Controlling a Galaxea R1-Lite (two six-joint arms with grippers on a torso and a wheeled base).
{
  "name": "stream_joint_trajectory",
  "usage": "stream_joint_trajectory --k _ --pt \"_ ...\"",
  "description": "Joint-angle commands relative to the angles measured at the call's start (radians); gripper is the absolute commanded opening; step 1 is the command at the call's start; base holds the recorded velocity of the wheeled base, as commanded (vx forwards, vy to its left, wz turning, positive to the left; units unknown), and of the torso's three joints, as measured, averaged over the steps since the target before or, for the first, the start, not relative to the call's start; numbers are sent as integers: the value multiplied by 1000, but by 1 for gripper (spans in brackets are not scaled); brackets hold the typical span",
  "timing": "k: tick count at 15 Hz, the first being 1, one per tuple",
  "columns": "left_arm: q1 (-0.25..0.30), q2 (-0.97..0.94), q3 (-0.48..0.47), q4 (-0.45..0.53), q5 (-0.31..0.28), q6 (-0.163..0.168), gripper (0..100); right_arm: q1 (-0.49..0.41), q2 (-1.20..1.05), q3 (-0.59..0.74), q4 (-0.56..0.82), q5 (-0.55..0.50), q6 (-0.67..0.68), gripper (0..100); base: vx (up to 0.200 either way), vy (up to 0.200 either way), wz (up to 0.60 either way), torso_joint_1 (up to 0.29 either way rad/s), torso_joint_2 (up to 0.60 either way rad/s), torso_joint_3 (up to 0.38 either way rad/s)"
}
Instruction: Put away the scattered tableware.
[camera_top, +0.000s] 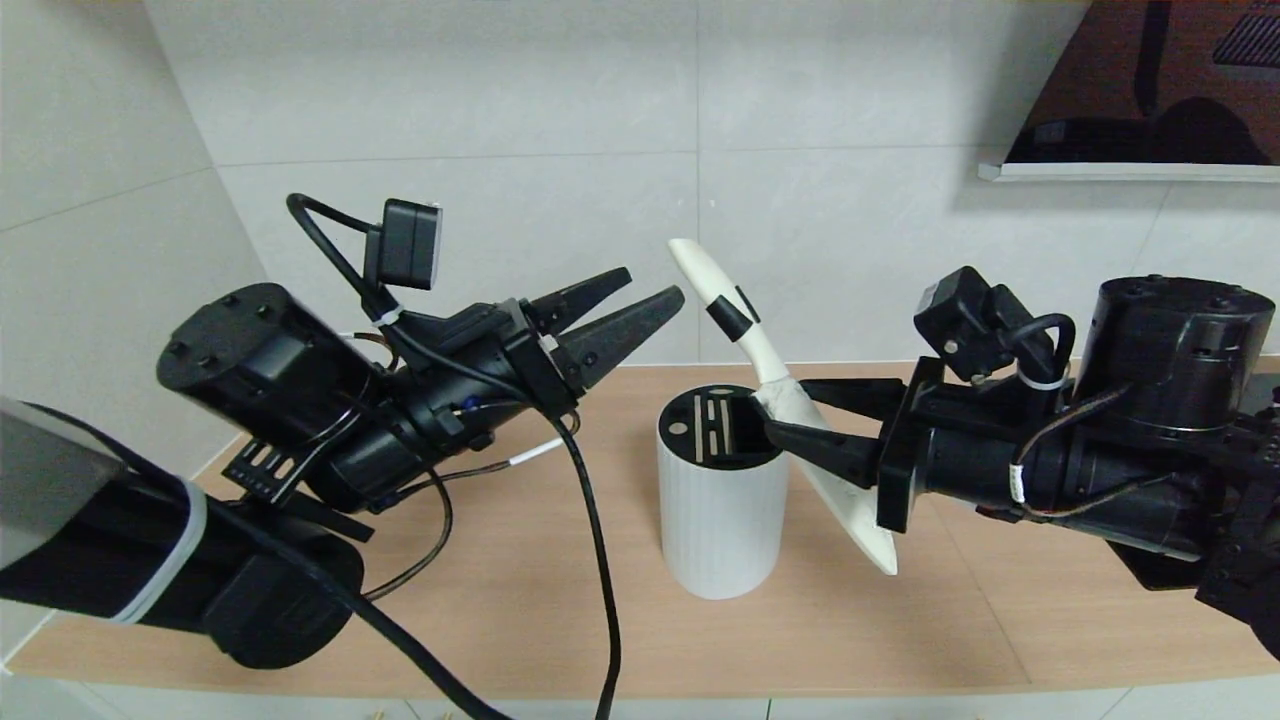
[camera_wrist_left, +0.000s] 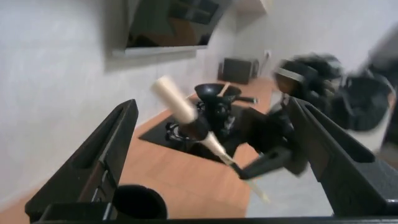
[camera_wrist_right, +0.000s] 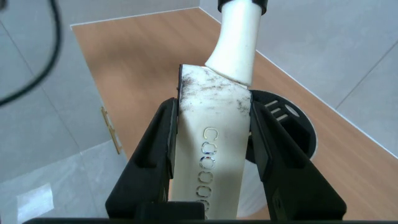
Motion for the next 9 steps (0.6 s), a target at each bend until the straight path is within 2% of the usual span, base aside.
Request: stream_joint_trajectory --k 1,3,5,9 --pt "0 53 -12 -1 27 -23 100 1 -1 0 -4 0 0 0 0 0 0 0 0 0" --pt "-15 66 -20 -1 54 -69 100 1 9 -4 -4 -3 0 0 0 0 0 0 0 0" --pt "-51 73 -63 -1 122 -144 100 1 27 -23 -4 -11 0 0 0 0 0 0 0 0" --pt "-115 85 -73 12 142 -148 100 2 41 -25 -2 -40 1 0 0 0 0 0 0 0"
